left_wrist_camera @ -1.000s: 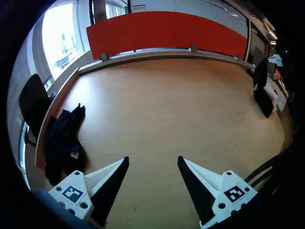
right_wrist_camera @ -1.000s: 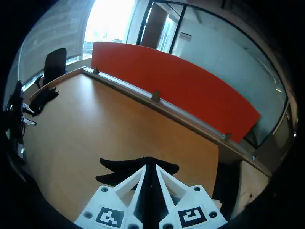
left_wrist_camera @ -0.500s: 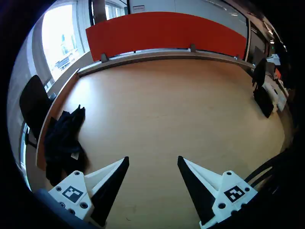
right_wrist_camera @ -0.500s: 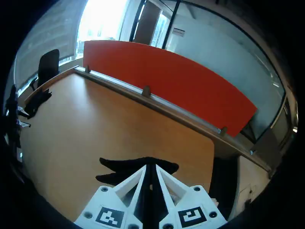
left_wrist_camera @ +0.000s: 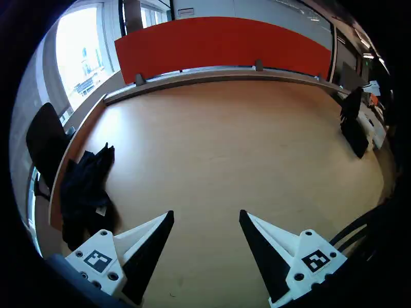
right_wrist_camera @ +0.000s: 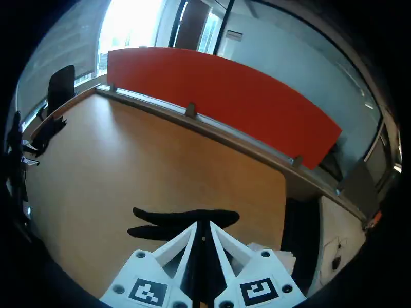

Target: Fold towel

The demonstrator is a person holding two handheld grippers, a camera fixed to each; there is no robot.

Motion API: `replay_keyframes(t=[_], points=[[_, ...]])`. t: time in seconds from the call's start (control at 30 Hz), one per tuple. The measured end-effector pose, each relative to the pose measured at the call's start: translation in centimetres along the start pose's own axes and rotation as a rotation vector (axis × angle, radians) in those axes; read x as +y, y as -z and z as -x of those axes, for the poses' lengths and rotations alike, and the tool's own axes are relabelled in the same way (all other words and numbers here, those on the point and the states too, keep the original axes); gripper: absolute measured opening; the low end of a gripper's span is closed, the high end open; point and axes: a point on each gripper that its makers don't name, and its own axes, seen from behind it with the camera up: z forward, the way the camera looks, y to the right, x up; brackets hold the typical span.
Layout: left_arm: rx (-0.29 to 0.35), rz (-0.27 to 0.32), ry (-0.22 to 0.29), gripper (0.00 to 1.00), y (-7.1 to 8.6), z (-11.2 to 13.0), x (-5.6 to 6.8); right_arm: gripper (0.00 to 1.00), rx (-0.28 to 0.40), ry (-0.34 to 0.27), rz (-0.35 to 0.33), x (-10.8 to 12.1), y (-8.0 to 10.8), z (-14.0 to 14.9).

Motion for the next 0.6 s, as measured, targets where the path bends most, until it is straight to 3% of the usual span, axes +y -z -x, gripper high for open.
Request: replay_keyframes(t=[0.37,0.6], points=[[0.002,-0.001,-0.006,0.94,0.2,0.0,0.1,0.05,-0.114,-0.095,0.039,0.8,2.3,9.6],[0.000,0.003,-0.016,0.94,0.1,-0.1,0.4,0.05,-0.199,-0.144,0.047,0.4,2.3,14.9]])
